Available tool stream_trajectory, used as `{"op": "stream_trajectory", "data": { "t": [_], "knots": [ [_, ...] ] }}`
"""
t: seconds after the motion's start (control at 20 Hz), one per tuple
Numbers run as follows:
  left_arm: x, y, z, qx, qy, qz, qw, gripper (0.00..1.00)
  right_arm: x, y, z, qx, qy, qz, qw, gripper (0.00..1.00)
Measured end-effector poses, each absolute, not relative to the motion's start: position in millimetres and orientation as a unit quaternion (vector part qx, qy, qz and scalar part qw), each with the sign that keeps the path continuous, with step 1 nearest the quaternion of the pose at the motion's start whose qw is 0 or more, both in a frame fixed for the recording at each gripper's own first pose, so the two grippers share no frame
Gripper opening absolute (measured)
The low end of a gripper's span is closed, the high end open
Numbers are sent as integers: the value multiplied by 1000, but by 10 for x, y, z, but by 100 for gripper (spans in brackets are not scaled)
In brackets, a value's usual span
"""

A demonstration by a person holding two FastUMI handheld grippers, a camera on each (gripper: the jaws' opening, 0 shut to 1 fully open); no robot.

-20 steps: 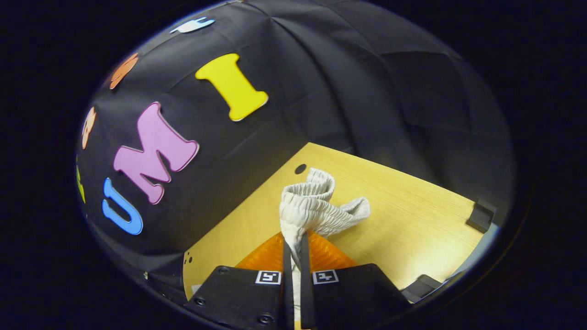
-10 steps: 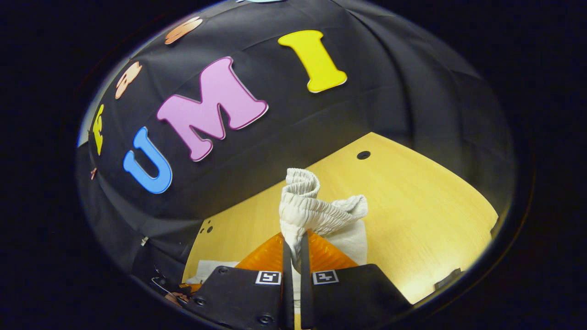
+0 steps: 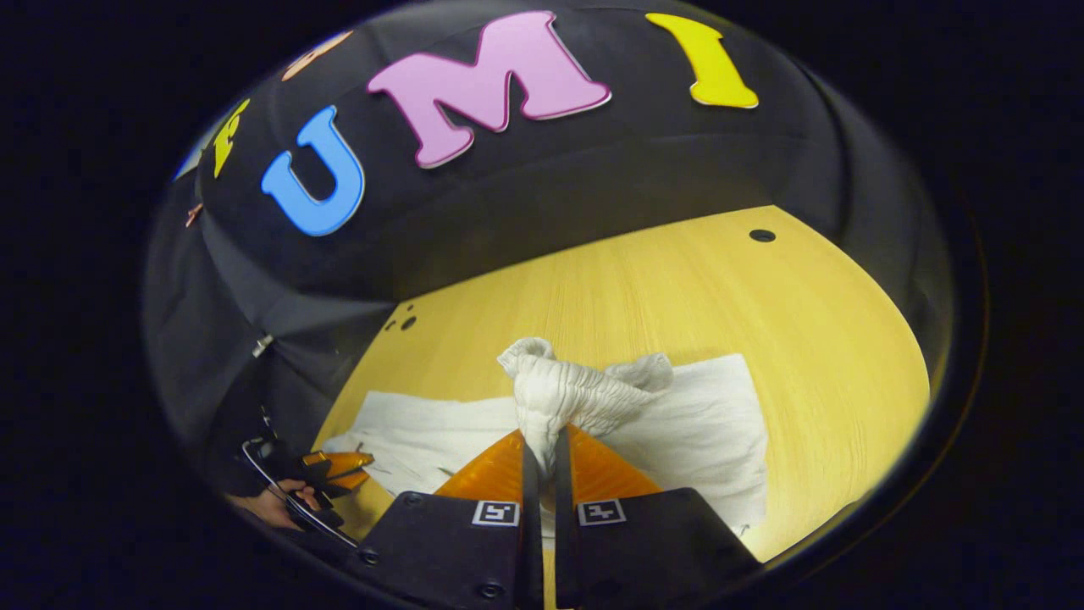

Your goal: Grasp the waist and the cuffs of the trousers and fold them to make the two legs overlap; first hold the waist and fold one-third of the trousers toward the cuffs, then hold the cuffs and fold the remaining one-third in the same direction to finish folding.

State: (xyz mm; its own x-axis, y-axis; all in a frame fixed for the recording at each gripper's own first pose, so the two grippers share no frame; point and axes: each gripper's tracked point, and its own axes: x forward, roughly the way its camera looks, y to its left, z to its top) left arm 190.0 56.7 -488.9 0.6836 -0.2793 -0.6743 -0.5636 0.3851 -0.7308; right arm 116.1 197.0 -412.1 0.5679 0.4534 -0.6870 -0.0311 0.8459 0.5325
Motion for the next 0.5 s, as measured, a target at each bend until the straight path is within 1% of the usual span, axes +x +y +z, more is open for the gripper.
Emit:
{"op": "stream_trajectory", "data": {
  "t": [0.1, 0.15, 0.2, 0.3, 0.35, 0.4, 0.45, 0.5],
  "knots": [
    [1897, 572, -4890, -548, 385, 96, 736, 6, 1053, 2188, -4257, 217, 465, 154, 844, 10],
    [1900, 581, -4888, -550, 384, 95, 735, 6, 991, 2291, -4288, 215, 475, 163, 838, 7],
    [1903, 570, -4888, -553, 383, 95, 734, 5, 924, 2391, -4307, 212, 483, 171, 832, 17],
    [1904, 576, -4889, -560, 381, 93, 730, 5, 820, 2596, -4306, 220, 498, 187, 818, 29],
    [1899, 586, -4885, -564, 380, 92, 728, 6, 772, 2726, -4298, 231, 503, 193, 811, 27],
    [1897, 575, -4890, -567, 379, 92, 726, 6, 731, 2841, -4261, 246, 507, 201, 801, 41],
    [1898, 589, -4886, -570, 377, 92, 724, 5, 679, 2937, -4239, 256, 513, 211, 792, 39],
    [1899, 581, -4891, -574, 376, 93, 722, 5, 596, 3028, -4234, 257, 520, 221, 784, 52]
  ]
}}
